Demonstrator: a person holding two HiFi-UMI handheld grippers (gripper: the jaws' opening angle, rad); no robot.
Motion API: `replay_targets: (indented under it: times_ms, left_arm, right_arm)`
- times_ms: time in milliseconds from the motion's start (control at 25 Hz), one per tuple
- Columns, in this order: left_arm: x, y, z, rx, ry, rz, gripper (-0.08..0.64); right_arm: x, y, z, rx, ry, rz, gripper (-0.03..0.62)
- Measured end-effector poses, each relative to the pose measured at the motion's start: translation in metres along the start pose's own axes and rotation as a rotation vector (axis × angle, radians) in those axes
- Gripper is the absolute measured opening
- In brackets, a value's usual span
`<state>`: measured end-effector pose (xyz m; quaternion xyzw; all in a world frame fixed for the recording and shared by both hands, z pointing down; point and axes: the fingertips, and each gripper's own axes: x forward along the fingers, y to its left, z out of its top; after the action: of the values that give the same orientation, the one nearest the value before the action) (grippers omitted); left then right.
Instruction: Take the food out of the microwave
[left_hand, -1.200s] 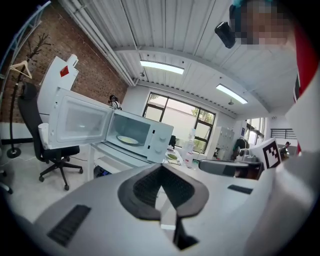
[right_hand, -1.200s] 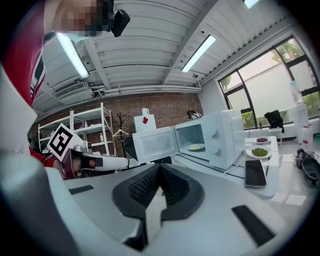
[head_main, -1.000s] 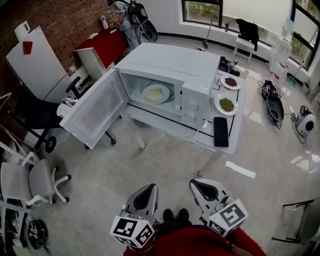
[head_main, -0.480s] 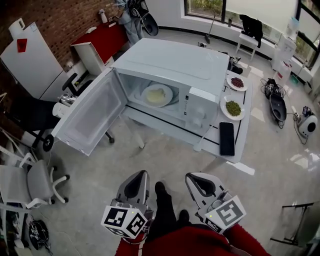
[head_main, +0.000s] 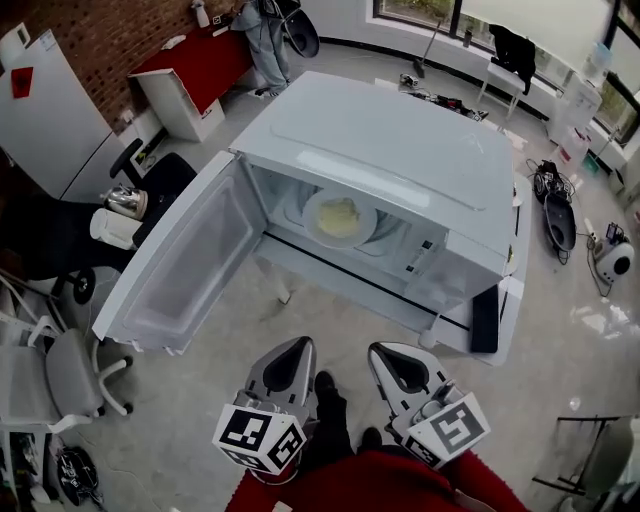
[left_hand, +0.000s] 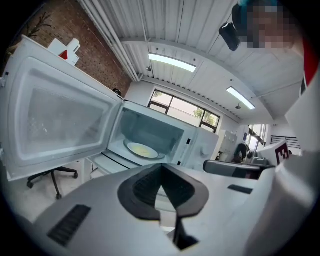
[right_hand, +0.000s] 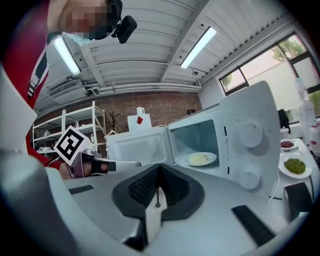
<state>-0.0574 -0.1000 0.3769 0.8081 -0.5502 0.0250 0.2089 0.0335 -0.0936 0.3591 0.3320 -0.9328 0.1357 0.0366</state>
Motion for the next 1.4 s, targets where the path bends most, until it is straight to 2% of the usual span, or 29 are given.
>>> replay_targets:
  times_ms: [480,760,1040,1240,1400]
  left_arm:
    - [0.055,0.041,0.01,-0.02,0.078,-0.076,0.008]
    - [0.09,0.053,0.008,-0.047,0.123,-0.106,0.016]
    - [0.127,0.065,0.003,-0.185,0.157,-0.137,0.076]
    - [0.147,0.066,-0.005,-0.358,0.198,-0.162,0.117]
    - [0.159,0.068,-0.006,-0.533,0.208,-0.184,0.12]
  right_arm:
    - [0.06,-0.023,0.007,0.017,0.044,-0.061,0.011]
    - [0.077,-0.03,0.024,-0.013,-0.014,-0.067,0.011]
    - [0.088,-0.042,0.029,-0.021,-0.016,-0.109,0.011]
    - [0.097,-0.045,0.031,-0.016,-0.005,-0.128,0.011]
    - [0.102,-0.047,0.031,-0.012,-0.001,-0.133,0.011]
